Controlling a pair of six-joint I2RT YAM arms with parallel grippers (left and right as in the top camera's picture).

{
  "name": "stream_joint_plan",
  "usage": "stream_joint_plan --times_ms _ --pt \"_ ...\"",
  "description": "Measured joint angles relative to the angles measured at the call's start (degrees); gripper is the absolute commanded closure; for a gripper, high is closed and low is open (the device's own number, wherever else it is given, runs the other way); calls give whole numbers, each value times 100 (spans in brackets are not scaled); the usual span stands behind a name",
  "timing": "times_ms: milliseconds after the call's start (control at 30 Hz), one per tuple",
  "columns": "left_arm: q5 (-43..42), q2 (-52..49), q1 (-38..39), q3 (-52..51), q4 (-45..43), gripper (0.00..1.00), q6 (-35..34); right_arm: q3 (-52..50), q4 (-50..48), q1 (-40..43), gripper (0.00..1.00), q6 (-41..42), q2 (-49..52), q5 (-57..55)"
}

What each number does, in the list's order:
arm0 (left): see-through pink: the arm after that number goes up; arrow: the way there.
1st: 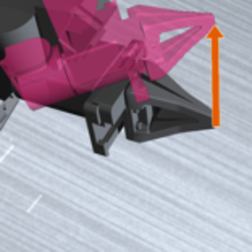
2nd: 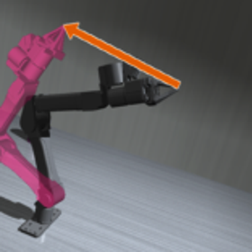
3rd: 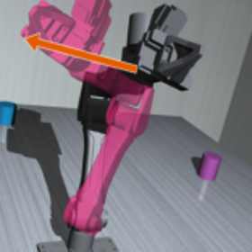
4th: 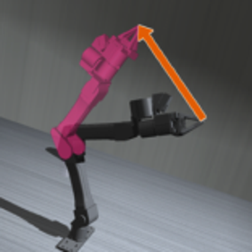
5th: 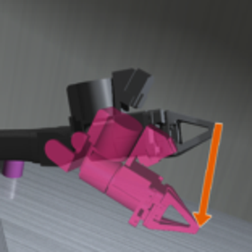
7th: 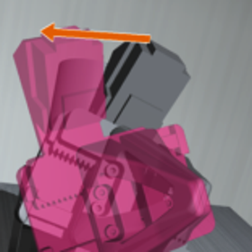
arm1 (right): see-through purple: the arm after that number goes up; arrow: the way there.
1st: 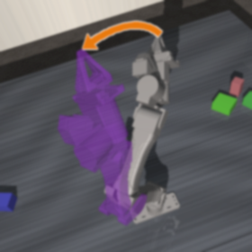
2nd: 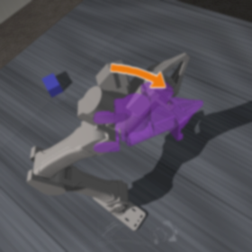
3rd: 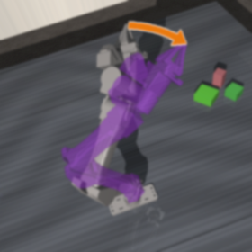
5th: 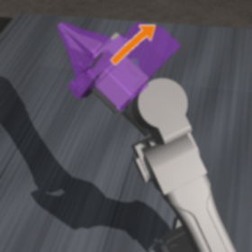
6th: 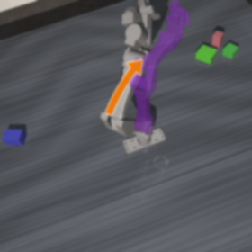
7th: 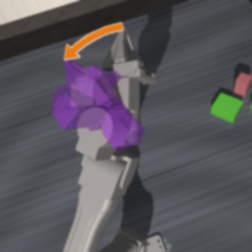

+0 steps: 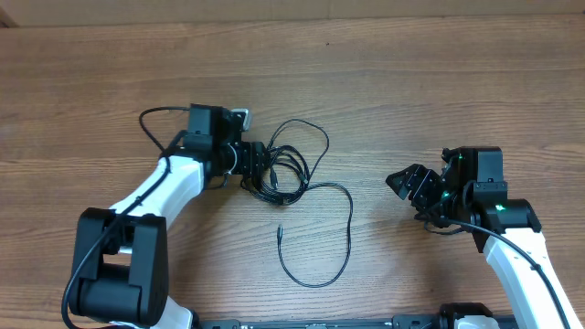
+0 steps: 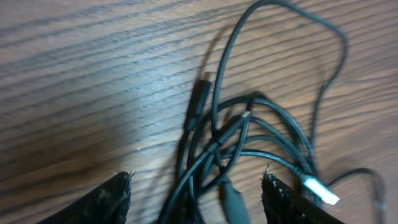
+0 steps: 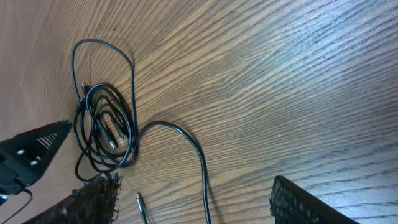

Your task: Untangle cables

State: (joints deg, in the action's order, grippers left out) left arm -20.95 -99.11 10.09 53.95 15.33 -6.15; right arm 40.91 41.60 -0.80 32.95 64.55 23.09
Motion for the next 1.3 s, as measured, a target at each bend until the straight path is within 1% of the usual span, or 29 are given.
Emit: stream_joint_plan --times_ms 67,133,233,300,400,567,667,700,733,767,800,833,933,1167,1300 --pt "481 0 140 0 35 44 90 0 0 0 23 0 0 0" --pt "894 0 236 0 59 49 164 0 -2 0 23 0 0 -2" --pt "1425 0 308 0 87 49 225 0 -2 0 23 -2 0 0" --pt "1613 0 306 0 105 49 223 0 0 0 23 -2 0 0" --pt "1812 0 306 0 131 49 210 0 -2 0 23 0 0 -2" --pt "1843 0 306 0 219 49 186 0 -2 -2 23 -2 0 -2" --pt "1838 0 308 0 334 51 179 0 -4 0 23 0 0 -2" --pt "1836 0 308 0 348 54 179 0 0 0 23 -2 0 -2" --pt "1825 0 308 0 356 61 164 0 0 -2 23 0 0 -2" --pt "1821 0 313 0 358 71 144 0 0 0 23 -4 0 -4" --pt "1823 0 323 -2 361 86 127 0 -2 0 23 0 0 -2" --pt "1821 -2 334 -4 372 96 103 0 -2 0 23 -4 0 -2" --pt "1821 -2 345 -15 509 96 -42 0 -2 0 23 -2 0 -2" --pt "1821 -17 345 -31 852 96 -890 0 -4 0 23 -2 0 -2" --pt "1821 -15 345 -28 1239 96 -1305 0 -4 0 23 0 0 -4"
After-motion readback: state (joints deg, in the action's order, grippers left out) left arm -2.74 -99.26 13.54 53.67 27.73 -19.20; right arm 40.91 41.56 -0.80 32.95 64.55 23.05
